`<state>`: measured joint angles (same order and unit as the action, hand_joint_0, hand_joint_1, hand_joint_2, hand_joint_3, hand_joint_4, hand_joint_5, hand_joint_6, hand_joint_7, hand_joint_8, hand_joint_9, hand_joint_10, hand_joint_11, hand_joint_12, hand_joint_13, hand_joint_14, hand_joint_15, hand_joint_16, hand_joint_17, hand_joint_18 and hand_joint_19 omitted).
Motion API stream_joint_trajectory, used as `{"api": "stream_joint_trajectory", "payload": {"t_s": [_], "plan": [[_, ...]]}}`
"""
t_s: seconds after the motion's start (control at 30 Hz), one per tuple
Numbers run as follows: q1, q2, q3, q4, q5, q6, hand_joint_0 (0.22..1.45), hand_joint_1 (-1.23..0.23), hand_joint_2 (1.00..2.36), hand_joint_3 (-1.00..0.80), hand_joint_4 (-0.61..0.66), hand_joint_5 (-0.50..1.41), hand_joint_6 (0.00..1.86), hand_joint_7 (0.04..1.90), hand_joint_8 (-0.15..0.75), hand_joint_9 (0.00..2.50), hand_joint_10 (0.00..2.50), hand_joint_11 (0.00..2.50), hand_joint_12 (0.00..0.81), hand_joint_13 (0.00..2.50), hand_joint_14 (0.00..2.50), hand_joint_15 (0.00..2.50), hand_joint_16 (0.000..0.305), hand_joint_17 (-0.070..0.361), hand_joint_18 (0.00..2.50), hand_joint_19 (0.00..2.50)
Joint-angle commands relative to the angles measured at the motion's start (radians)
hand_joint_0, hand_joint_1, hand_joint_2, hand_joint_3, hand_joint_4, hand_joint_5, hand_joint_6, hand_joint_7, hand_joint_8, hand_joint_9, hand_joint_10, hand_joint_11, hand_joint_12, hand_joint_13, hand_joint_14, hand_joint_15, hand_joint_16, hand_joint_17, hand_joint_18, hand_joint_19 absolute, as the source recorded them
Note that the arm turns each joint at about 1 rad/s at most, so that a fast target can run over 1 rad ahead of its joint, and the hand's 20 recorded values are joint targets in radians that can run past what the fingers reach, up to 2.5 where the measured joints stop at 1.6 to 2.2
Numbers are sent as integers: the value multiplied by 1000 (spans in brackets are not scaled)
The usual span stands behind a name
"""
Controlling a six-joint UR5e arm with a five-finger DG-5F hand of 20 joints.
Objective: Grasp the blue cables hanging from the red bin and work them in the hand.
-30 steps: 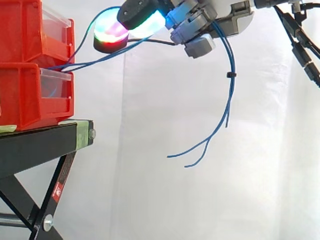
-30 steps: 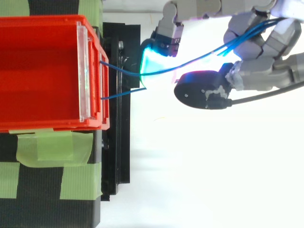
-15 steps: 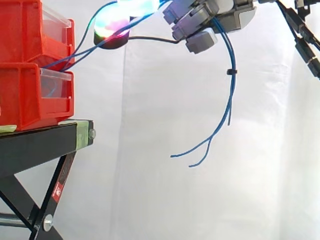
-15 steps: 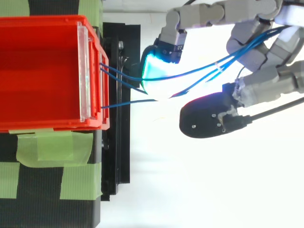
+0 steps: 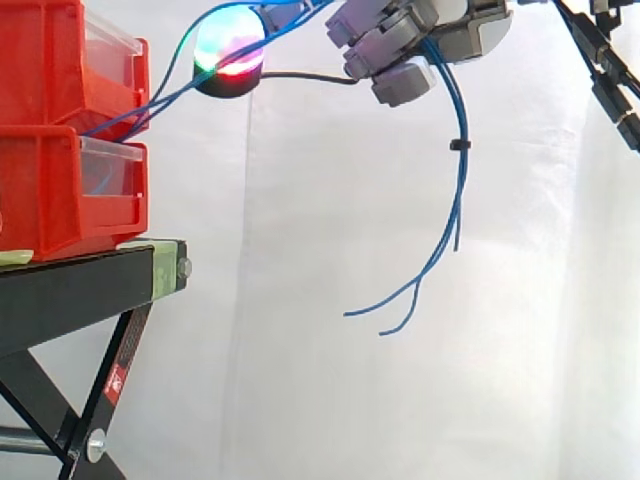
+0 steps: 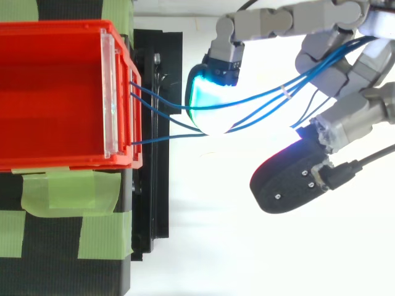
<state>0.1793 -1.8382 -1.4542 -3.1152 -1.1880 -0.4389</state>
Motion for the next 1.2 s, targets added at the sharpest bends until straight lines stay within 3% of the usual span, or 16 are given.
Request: {"api": "stream_joint_trajectory", "payload": {"t_s": [0.0,0.13,0.37,1.17], "plan": [[0,-1,0,0,1,-1,819,-676,1005,-885,267,360,1,1344,510,1913,2500,2500,704,2067,2500,2079,209,157,2425,764],[0,0,0,1,4,-1,811,-673,1002,-937,263,400,2,1355,510,1913,2500,2500,704,2067,2500,2079,209,157,2425,764],[0,-1,0,26,50,-3,791,-670,1000,-1000,253,510,1,1371,510,1913,2500,2500,704,2067,2500,2079,209,157,2425,764],[-8,-1,0,50,67,-11,780,-706,1000,-1000,250,702,5,1367,510,1913,2500,2500,704,2067,2500,2079,209,157,2425,764]]}}
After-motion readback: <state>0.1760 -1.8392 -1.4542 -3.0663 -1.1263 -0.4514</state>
